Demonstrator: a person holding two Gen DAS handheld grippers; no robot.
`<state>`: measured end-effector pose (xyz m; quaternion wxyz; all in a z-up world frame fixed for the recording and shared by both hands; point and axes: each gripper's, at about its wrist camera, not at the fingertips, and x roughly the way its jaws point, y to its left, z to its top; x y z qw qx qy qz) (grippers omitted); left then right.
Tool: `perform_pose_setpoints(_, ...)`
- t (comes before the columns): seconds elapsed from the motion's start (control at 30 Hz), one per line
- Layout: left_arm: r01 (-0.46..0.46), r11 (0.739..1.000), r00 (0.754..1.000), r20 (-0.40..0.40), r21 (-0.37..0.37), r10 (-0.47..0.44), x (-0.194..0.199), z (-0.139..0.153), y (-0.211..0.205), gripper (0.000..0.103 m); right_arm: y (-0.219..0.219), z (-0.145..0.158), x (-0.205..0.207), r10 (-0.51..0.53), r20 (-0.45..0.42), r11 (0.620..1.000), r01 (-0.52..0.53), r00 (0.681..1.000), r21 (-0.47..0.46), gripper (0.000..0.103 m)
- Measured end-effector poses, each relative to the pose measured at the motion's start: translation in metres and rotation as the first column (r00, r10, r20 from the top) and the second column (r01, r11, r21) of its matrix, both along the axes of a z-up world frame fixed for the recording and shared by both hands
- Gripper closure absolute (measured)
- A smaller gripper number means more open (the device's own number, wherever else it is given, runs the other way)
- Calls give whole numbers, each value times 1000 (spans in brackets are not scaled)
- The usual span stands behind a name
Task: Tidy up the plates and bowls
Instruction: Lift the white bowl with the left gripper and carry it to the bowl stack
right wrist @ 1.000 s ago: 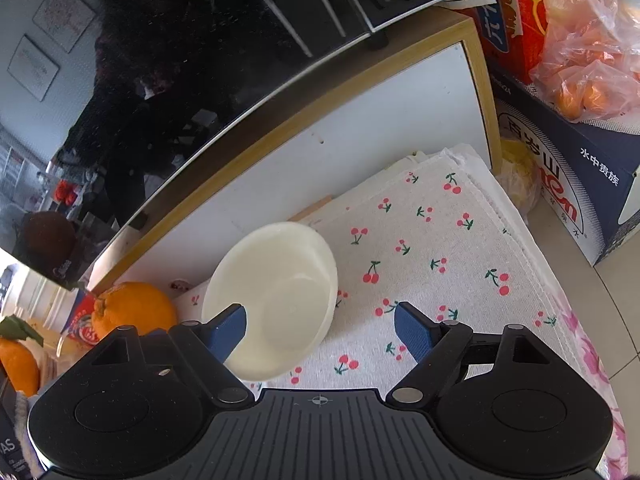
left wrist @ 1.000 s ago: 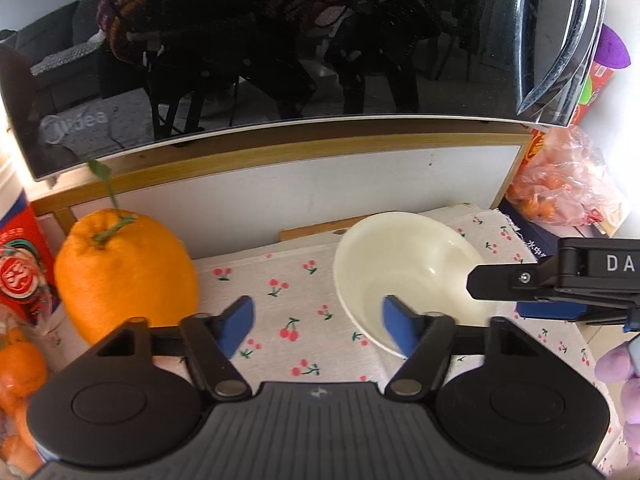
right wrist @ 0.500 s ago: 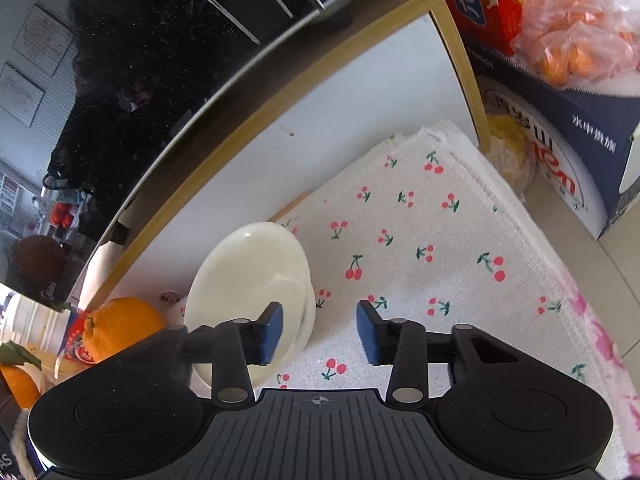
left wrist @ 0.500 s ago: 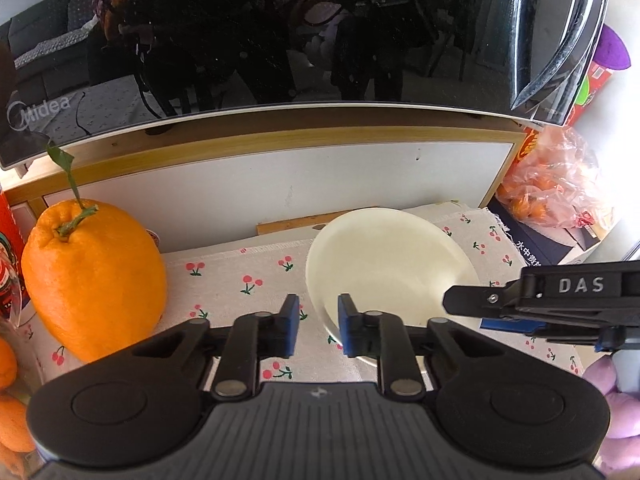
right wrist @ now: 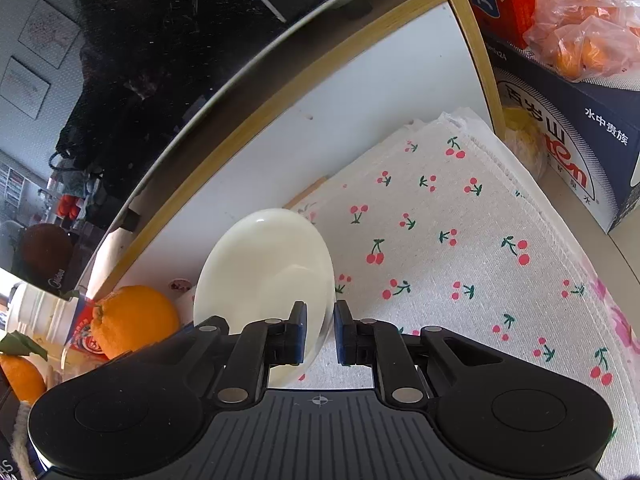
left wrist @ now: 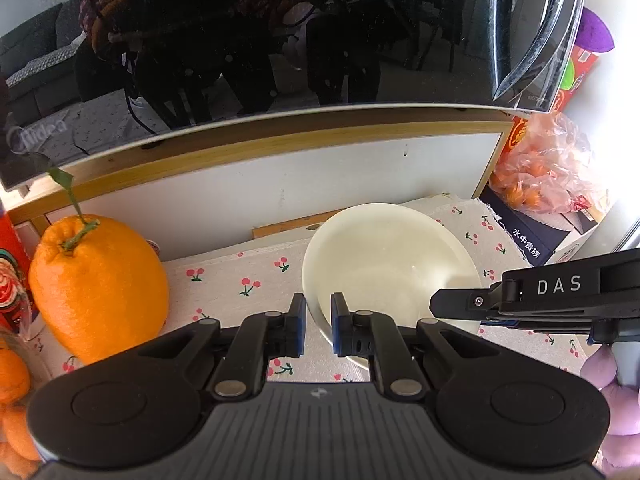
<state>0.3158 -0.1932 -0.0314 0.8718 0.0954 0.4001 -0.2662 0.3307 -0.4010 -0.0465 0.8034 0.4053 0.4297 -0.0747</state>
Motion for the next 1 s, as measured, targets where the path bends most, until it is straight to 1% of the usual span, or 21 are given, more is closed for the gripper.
perform_pose_setpoints(0.27, -4, 1000, 1000, 29, 11, 3, -18, 22, 8, 92, 7, 22, -13, 1, 29, 1000, -1, 1000, 6, 89)
perform_pose_setpoints(0.43, 4, 1000, 999, 43, 17, -5, -35, 36, 10, 92, 11, 35, -26, -2, 28, 1000, 2, 1000, 13, 89)
perform_pose_setpoints(0.8, -14, 1000, 999, 45, -19, 15, -78, 63, 19, 92, 17, 84, -65, 3, 33, 1000, -2, 999, -31, 89)
perform_pose_setpoints(1.0, -30, 999, 999, 30, -45, 31, -105, 75, 26, 92, 23, 100, -88, 4, 25, 999, -3, 1000, -49, 89)
